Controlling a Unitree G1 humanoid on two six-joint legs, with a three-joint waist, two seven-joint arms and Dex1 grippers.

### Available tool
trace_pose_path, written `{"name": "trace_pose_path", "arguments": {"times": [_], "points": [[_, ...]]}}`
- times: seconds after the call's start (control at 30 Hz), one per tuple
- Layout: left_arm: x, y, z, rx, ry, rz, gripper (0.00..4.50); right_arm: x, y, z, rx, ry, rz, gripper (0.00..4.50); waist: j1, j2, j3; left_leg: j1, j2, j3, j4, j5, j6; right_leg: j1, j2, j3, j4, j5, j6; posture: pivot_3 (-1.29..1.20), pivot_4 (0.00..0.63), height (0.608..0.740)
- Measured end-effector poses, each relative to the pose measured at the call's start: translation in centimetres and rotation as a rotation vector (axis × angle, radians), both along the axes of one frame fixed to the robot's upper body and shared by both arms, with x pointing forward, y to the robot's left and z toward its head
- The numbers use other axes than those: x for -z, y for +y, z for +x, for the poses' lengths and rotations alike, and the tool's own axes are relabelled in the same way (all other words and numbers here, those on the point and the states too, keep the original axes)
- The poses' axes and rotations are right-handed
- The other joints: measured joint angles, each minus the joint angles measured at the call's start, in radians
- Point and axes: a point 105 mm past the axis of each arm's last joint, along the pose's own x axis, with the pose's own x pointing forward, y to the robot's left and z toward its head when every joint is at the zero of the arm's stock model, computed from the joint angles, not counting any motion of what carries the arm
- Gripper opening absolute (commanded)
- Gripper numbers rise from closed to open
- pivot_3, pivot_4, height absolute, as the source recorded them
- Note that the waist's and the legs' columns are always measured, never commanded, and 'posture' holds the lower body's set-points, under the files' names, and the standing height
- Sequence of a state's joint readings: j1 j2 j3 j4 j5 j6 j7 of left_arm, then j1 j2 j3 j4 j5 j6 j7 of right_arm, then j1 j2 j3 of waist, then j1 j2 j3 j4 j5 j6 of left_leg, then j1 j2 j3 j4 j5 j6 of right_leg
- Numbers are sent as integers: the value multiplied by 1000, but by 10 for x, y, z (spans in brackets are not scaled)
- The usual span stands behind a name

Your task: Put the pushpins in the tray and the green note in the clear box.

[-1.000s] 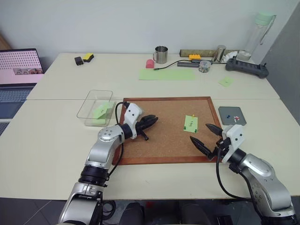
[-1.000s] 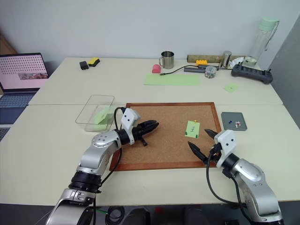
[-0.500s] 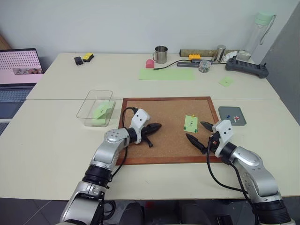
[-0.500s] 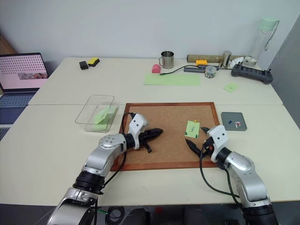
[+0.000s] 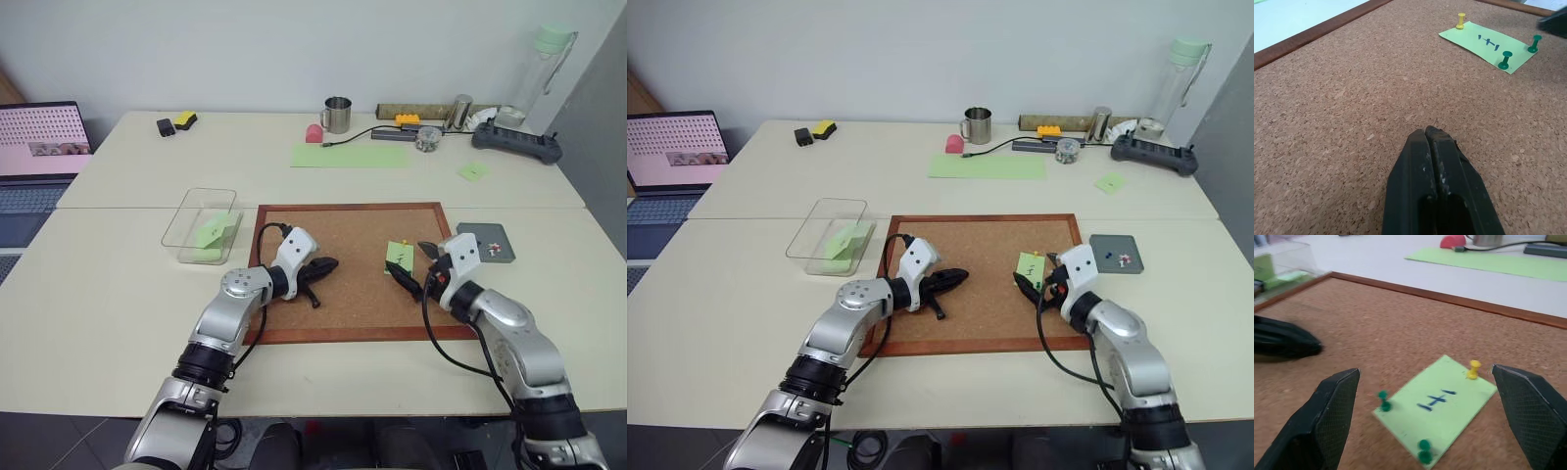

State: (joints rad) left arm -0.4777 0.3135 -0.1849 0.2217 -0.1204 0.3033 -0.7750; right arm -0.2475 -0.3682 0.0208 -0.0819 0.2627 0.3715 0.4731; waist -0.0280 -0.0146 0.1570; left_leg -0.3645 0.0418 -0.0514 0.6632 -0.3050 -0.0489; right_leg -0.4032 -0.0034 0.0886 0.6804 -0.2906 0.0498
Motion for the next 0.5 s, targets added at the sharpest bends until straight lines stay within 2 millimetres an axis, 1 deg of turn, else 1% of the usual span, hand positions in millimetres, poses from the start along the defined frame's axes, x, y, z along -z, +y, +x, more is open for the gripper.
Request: {"name": "trace_pose_path", "arguments": {"times": [0.2, 0.3, 0.37, 0.5], "points": [[-2, -1, -2, 1, 1, -4, 47, 11, -4, 23, 49, 52, -14, 4500, 0, 0, 0, 0, 0, 0, 0, 0, 0, 0, 0, 0, 0, 0, 0, 0, 150, 740], [-2, 0, -3, -2, -1, -4, 47, 10, -1, 35, 59, 52, 15, 4500, -3, 0, 0, 0, 0, 0, 0, 0, 0, 0, 0, 0, 0, 0, 0, 0, 150, 740], [-2, 0, -4, 1, -1, -5, 47, 9, 1, 39, 59, 49, 22, 4500, -2, 0, 0, 0, 0, 0, 0, 0, 0, -1, 0, 0, 0, 0, 0, 0, 150, 740], [-1, 0, -6, 2, -1, -5, 0, 9, 0, 46, 63, 31, 11, 3901, -3, 0, 0, 0, 1, 1, 0, 0, 0, -1, 0, 0, 0, 0, 0, 0, 150, 740]]}}
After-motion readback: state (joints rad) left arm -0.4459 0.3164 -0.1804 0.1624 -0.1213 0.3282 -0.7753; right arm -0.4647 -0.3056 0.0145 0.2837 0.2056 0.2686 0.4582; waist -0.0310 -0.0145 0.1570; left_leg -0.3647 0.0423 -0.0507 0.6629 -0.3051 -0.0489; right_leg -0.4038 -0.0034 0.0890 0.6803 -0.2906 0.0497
